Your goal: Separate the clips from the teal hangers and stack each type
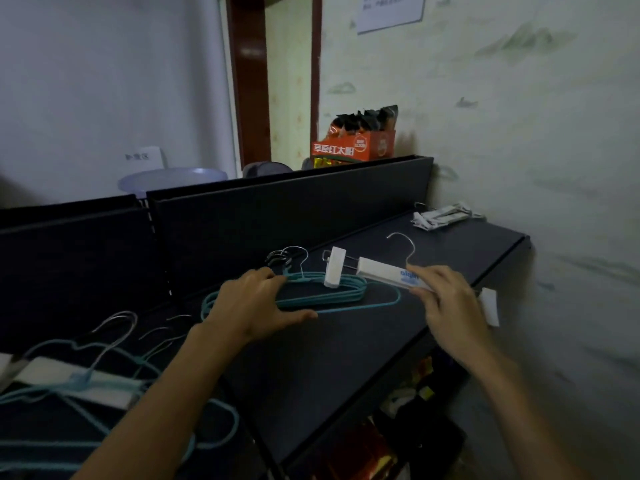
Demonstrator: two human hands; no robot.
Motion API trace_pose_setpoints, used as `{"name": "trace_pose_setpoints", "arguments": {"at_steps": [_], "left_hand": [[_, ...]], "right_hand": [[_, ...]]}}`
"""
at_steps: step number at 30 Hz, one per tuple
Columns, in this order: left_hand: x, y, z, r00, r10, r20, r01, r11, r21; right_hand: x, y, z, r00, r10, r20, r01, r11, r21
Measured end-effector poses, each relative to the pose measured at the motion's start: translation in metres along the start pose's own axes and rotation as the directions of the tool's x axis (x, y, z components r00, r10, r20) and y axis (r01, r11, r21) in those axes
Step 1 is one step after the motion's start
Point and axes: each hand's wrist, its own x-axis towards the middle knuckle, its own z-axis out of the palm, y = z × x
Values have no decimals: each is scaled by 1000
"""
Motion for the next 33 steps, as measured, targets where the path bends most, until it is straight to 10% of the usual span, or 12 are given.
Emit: {"name": "trace_pose_setpoints", "arguments": {"at_steps": [33], "left_hand": [[55,-28,33,930,-150,335,185,980,-75]], "right_hand": [[98,26,94,987,-96,127,77,986,147]]}}
